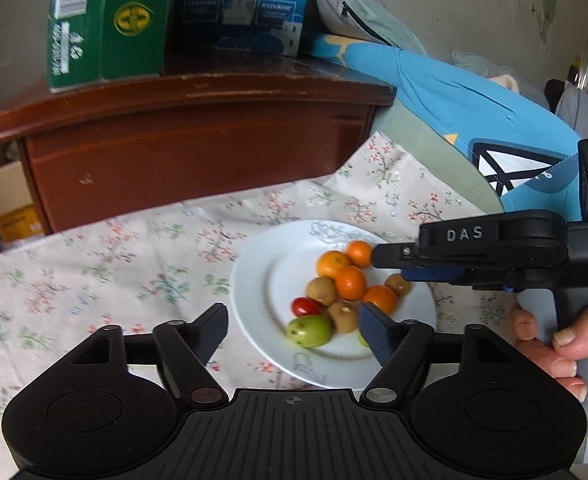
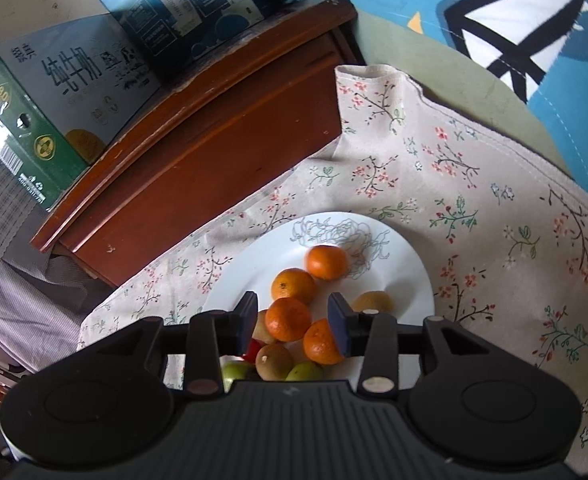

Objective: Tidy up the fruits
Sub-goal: 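Carry the mandarin and plum over the white plate and open both tools, then withdraw both open tools from the plate toward the remaining fruit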

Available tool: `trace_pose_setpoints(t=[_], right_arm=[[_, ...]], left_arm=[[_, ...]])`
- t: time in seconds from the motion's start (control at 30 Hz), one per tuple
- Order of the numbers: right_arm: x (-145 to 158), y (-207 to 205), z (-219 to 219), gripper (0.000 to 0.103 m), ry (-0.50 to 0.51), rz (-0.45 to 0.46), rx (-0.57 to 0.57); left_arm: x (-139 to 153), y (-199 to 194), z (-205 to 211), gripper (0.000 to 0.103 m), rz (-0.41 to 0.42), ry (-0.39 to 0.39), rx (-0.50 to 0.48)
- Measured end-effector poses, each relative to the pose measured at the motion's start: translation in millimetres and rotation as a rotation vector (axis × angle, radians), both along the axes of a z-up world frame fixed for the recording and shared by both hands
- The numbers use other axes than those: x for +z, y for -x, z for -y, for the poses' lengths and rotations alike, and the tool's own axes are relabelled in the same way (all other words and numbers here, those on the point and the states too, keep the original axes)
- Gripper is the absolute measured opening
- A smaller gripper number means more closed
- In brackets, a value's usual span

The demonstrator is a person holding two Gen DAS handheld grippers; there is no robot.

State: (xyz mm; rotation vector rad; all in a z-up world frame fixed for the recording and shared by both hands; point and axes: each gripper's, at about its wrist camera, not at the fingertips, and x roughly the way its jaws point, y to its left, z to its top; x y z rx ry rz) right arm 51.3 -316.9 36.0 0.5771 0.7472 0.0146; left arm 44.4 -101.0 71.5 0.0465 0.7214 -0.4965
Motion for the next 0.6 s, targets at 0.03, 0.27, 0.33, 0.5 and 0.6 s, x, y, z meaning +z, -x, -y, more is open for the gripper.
trace_pose_setpoints(t=[0.03,0.27,0.33,0.5,0.6], right_arm=[[1,1,-1,0.041,0.001,0.001,0.004],[4,12,-12,0.041,0.001,0.0,0.04],[5,15,-16,0.041,0.003,0.001,0.054],[7,23,-27,0.041,0.027,0.007,0.087],[7,27,-34,0.041,0.032,0.005,0.105]], left_arm=[[2,0,-2,0.076,-0.001,-0.003,0.006],[8,-3,-24,0.081,-0.044,-0.019,0.067],[8,-4,-29,0.081,-0.059,-0.022,0.076],[12,1,-42,0.081,-0.047,-0.041,0.102],[12,5,-53,0.081,-0.056,-0.029,0.13]])
